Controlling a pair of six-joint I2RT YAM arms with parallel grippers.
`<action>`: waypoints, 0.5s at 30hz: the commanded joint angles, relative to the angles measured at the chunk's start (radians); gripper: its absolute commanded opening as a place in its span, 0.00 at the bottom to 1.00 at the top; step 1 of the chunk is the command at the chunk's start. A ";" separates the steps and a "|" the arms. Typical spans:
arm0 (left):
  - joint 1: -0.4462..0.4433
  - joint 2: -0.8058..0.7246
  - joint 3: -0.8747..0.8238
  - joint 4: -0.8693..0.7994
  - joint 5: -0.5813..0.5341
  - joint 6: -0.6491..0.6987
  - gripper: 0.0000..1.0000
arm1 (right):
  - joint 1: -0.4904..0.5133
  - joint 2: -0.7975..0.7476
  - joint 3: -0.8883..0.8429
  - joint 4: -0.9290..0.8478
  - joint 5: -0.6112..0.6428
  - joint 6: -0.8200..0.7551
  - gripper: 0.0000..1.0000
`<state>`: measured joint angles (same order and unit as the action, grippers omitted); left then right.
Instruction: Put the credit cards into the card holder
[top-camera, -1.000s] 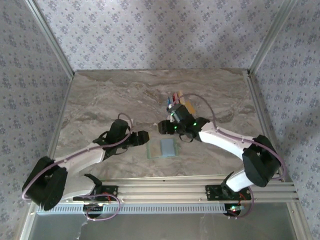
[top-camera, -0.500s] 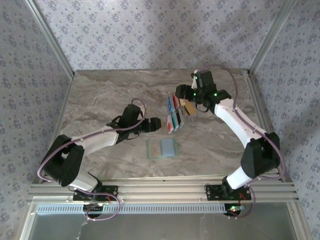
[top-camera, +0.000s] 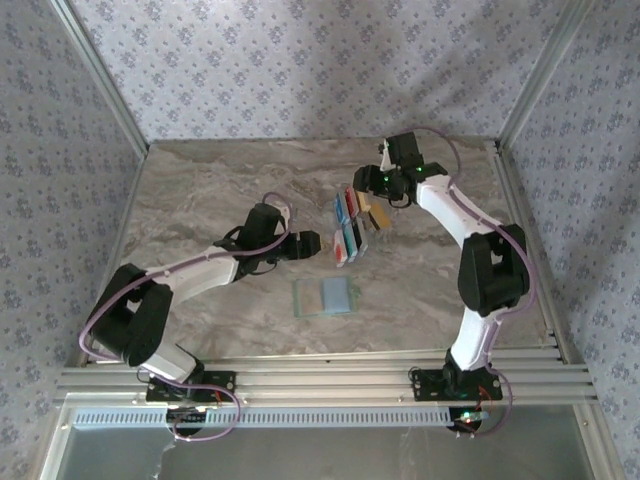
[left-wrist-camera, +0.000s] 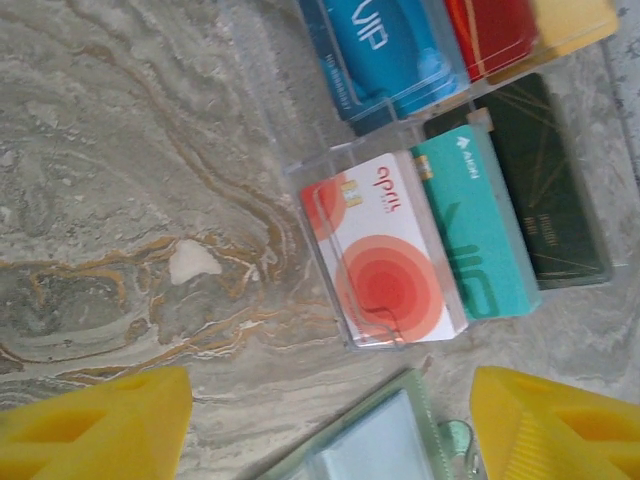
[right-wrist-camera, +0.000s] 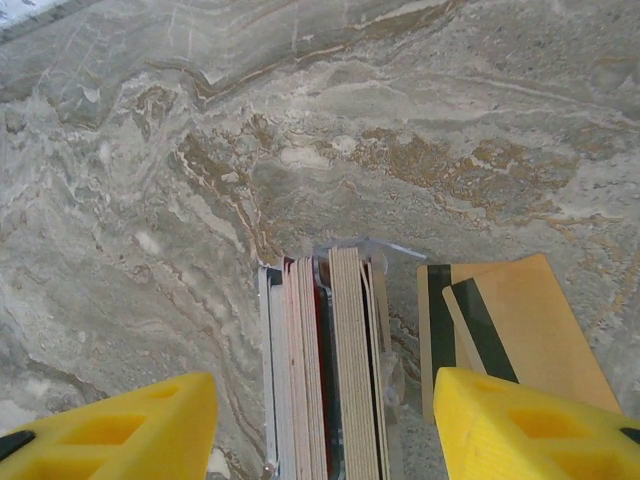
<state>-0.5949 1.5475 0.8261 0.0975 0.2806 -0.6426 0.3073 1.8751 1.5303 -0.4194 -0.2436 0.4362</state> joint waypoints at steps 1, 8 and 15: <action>0.016 0.019 0.013 0.015 0.034 0.018 0.74 | 0.002 0.020 0.021 0.008 -0.047 -0.016 0.61; 0.032 0.029 -0.001 0.042 0.053 0.012 0.73 | 0.009 0.044 0.044 -0.001 -0.060 -0.016 0.58; 0.041 0.004 -0.018 0.050 0.057 0.009 0.73 | 0.016 0.059 0.063 -0.021 -0.066 -0.014 0.57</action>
<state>-0.5629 1.5734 0.8253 0.1173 0.3187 -0.6434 0.3168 1.9179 1.5589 -0.4198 -0.2935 0.4355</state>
